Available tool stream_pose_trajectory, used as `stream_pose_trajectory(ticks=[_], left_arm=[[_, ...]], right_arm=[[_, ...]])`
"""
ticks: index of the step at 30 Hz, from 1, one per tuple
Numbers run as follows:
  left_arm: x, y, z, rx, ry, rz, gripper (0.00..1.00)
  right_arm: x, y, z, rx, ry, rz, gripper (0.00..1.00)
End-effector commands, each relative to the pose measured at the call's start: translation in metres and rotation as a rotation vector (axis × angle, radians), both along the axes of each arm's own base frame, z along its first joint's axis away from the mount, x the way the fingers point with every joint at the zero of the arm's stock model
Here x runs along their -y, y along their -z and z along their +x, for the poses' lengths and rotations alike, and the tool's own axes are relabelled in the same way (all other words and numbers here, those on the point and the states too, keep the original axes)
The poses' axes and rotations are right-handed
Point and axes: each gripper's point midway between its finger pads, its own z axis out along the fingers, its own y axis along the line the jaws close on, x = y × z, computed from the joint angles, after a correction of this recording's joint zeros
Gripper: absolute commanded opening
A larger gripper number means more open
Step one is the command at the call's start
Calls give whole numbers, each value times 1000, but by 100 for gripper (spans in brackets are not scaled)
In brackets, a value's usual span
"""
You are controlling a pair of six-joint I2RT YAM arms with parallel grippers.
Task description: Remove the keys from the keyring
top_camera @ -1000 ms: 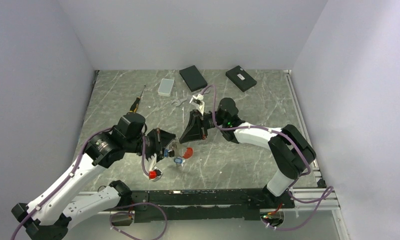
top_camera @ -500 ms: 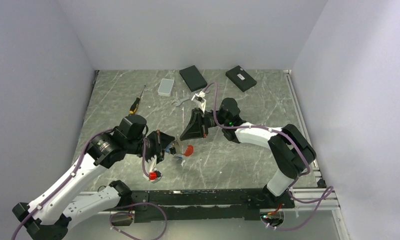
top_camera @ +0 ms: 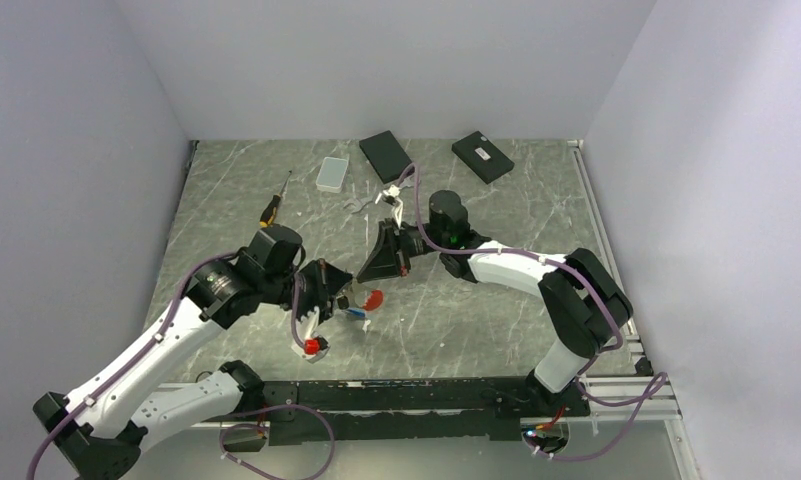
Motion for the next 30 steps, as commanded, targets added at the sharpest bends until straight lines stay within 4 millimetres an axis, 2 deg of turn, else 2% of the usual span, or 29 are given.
stream_pose_trajectory(ticks=[1, 14, 23, 30], left_arm=[[18, -34, -10, 247, 247, -27, 0], [23, -51, 11, 243, 154, -53, 0], [24, -53, 19, 202, 91, -71, 0], [28, -54, 12, 135, 95, -110, 0]], right_arm=[[-6, -12, 19, 86, 80, 7, 0], [-10, -6, 8, 120, 32, -10, 0], [-4, -15, -14, 215, -86, 83, 0], [1, -23, -26, 260, -177, 125, 0]])
